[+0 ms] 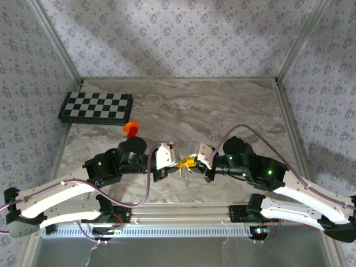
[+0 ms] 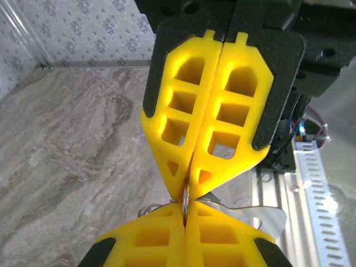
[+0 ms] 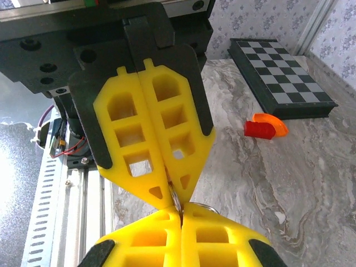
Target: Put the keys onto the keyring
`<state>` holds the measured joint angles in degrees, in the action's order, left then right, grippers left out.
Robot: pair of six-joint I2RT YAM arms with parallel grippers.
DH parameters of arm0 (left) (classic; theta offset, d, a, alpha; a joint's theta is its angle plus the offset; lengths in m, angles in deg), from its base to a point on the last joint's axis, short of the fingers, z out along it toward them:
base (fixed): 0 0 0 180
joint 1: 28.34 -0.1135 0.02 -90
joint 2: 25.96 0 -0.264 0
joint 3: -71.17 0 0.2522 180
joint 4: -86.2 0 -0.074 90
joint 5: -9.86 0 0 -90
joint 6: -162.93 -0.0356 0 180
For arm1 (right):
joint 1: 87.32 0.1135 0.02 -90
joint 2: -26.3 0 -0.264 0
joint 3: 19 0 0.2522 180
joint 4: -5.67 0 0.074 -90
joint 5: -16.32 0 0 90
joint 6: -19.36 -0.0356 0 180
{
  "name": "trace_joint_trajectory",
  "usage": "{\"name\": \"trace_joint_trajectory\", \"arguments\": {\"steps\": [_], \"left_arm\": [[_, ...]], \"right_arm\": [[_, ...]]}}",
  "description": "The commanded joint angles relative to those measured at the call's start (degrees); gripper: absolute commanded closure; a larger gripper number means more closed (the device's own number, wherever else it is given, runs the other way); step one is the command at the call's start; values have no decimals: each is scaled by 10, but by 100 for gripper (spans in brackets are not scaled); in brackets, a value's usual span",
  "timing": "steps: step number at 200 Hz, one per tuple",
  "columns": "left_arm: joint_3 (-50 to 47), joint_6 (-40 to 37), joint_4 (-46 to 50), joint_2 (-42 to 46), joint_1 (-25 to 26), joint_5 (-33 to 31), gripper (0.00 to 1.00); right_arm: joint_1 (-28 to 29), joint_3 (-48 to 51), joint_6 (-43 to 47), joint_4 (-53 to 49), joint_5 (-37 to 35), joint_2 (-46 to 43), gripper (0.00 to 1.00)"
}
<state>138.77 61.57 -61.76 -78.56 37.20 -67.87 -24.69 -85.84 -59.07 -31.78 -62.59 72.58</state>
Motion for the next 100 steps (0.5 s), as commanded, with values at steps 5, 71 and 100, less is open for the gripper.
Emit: {"name": "trace_joint_trajectory", "arguments": {"steps": [5, 71, 100], "left_arm": [[6, -1, -27, 7, 1, 9, 100], [-48, 22, -127, 87, 1, 57, 100], [-76, 38, -189, 111, 0, 87, 100]], "right_arm": [[10, -14, 6, 10, 14, -7, 100], [9, 24, 3, 55, 44, -63, 73], [10, 24, 3, 71, 56, -63, 72]]}}
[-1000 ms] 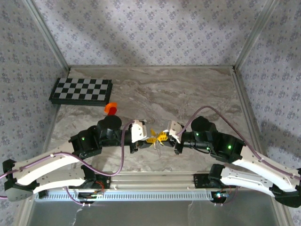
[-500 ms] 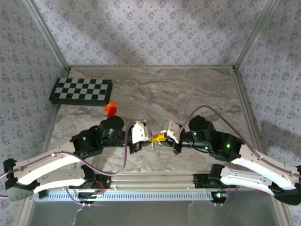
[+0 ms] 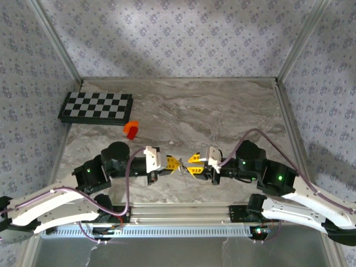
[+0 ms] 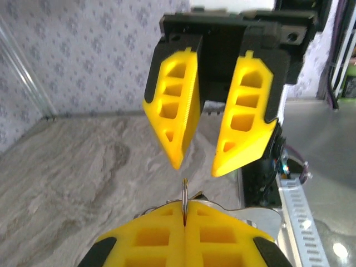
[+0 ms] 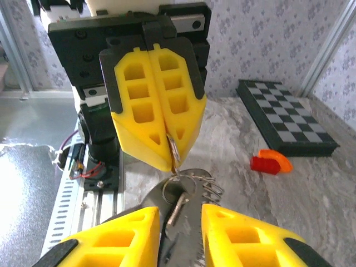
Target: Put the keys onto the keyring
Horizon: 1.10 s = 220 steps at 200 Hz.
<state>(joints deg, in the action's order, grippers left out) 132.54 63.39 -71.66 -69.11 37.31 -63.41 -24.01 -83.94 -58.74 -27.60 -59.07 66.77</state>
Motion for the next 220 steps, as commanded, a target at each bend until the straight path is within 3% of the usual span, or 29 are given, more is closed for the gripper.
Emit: {"name": "trace_joint_trajectory", "arguments": {"steps": [1, 72, 108, 149, 205, 220], "left_arm": [[-14, 21, -91, 17, -1, 43, 100], [-44, 50, -179, 10, -1, 82, 100], [-52, 62, -221, 0, -1, 93, 100], [-47, 61, -218, -2, -2, 94, 100], [-45, 63, -222, 0, -2, 94, 100], [-45, 64, -225, 0, -2, 95, 100]], "right_arm": [[3, 5, 0, 30, 21, -5, 72], [3, 20, -11, 77, 56, -9, 70], [3, 23, -11, 74, 82, -11, 58], [3, 29, -11, 75, 68, -19, 64], [3, 41, -17, 86, 74, -24, 63], [3, 46, -19, 96, 76, -27, 68]]}}
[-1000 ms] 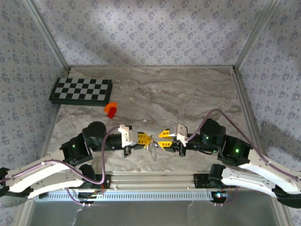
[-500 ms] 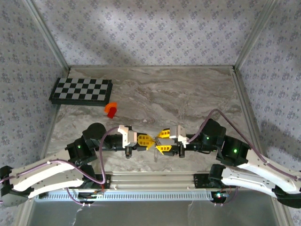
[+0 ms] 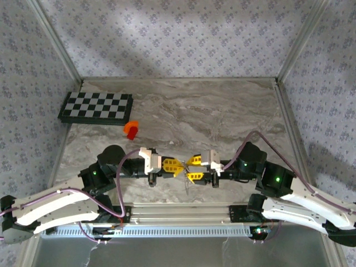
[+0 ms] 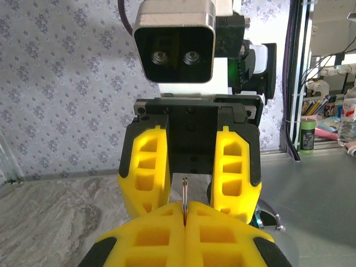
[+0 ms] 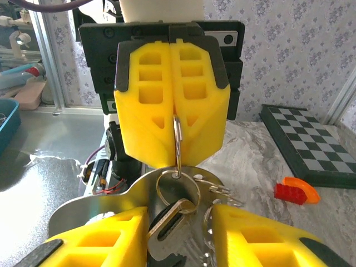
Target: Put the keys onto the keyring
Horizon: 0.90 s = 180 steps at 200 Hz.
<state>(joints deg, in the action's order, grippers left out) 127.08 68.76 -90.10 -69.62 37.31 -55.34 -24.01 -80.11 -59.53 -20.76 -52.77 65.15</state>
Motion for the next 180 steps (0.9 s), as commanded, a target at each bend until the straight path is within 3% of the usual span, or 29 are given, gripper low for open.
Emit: {"name": "trace_joint_trajectory", "arguments": {"steps": [1, 41, 113, 180], "left_arm": [[10, 11, -40, 5, -2, 15, 100], [6, 14, -44, 5, -2, 21, 100], [-1, 17, -52, 6, -3, 22, 100], [-3, 11, -34, 12, -3, 13, 100]], "right_arm": [[3, 8, -12, 28, 13, -12, 69], [4, 17, -16, 37, 19, -20, 79], [8, 25, -19, 47, 26, -9, 76], [8, 21, -8, 40, -7, -22, 96]]}}
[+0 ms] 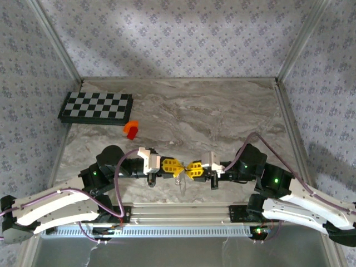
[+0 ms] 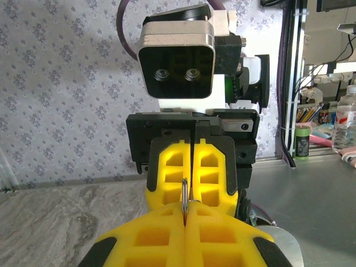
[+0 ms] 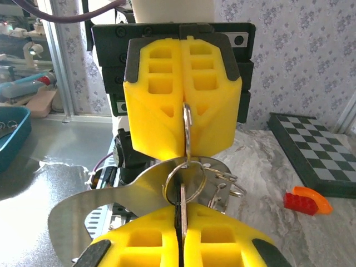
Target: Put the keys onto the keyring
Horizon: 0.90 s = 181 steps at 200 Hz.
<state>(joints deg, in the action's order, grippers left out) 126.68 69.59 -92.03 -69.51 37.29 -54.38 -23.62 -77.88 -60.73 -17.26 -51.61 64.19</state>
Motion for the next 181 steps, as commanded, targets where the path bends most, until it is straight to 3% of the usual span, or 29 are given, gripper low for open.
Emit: {"name": "trace_joint_trajectory", "arguments": {"steps": [1, 181], "left_arm": [[0, 2, -14, 11, -4, 3, 100], [68, -34, 167, -27, -3, -49, 100]], "right_arm": [[4, -1, 4, 4, -19, -12, 96], [5, -13, 28, -25, -69, -29, 100]]}}
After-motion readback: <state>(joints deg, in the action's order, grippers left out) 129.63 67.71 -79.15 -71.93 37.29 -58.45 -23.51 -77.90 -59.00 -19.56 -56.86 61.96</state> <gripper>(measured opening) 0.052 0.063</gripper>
